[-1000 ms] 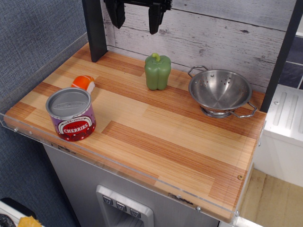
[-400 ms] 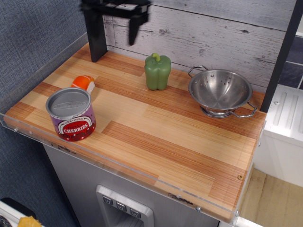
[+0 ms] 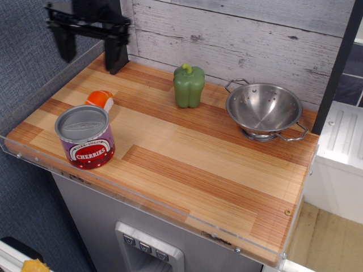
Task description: Place the sushi in the colander
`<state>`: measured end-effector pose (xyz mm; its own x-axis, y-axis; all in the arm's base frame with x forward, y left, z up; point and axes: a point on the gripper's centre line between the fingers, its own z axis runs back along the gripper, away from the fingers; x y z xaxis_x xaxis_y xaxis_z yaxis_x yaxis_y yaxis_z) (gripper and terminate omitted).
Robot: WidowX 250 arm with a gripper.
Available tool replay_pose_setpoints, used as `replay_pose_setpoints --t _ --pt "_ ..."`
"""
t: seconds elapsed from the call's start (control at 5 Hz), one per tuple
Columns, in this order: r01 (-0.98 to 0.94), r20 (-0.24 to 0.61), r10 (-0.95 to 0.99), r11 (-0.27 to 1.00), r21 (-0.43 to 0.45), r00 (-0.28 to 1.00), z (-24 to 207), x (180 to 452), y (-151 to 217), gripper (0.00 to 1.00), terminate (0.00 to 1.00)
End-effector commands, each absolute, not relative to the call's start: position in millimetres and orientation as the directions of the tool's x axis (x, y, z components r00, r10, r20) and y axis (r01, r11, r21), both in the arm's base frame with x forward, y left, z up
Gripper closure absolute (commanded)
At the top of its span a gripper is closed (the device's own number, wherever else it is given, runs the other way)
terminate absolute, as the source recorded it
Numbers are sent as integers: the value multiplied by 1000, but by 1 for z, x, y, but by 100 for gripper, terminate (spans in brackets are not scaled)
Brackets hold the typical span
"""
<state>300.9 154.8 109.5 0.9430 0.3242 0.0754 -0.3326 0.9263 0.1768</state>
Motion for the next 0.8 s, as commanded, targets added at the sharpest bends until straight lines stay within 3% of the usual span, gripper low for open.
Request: replay_pose_setpoints --t 0.0,0.4,0.6 --pt "-274 151 247 941 199 957 98 297 182 0 0" --pt "-252 173 231 961 116 957 78 311 175 0 0" --pt "-244 116 229 960 139 967 66 316 175 0 0"
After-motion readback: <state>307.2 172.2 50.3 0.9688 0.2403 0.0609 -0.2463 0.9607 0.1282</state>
